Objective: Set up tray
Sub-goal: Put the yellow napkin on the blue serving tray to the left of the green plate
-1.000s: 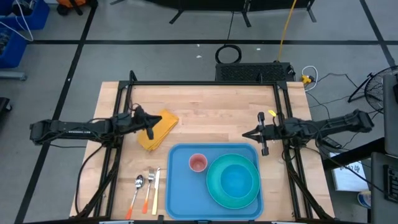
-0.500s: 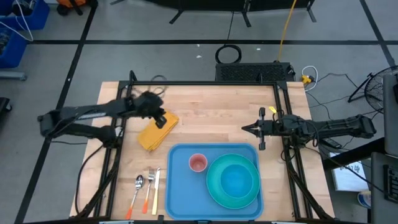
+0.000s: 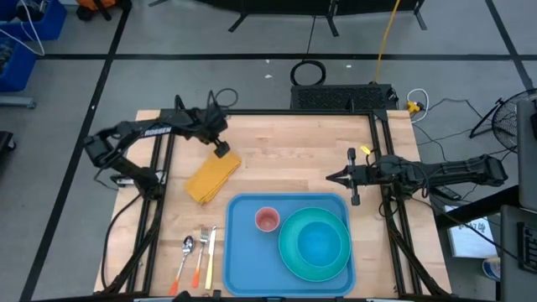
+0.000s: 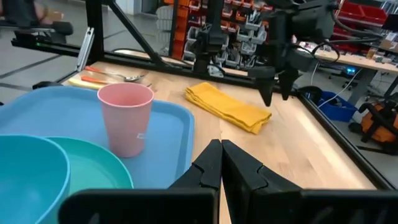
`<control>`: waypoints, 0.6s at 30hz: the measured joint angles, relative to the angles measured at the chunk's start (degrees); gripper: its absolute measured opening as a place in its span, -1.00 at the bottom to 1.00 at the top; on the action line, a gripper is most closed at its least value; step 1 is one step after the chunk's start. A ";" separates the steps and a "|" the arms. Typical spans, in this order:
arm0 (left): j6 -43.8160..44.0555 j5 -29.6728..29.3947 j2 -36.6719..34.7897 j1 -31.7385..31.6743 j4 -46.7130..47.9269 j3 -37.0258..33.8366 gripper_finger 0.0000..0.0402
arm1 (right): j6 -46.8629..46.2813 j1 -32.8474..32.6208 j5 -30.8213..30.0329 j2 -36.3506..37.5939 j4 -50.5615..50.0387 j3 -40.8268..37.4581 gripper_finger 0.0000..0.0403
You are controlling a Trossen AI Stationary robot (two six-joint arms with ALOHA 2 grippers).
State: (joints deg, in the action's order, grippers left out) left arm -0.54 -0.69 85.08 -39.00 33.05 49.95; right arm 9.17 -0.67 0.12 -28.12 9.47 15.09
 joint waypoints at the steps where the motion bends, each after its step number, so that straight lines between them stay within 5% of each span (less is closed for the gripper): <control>1: -0.40 0.21 0.27 -1.25 0.30 0.00 0.95 | 0.02 0.00 0.00 -0.01 -0.26 0.00 -1.00; 8: -1.62 5.44 4.55 -7.19 0.68 0.00 0.78 | -0.79 0.00 0.00 0.00 -1.37 0.00 -1.00; 18: -6.96 9.85 11.90 -6.34 1.80 0.27 0.91 | -0.96 0.00 -0.02 0.00 -2.95 0.00 -1.00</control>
State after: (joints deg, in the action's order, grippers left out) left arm -7.50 9.16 96.97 -45.34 34.85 50.22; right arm 8.21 -0.67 0.10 -28.12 6.52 15.09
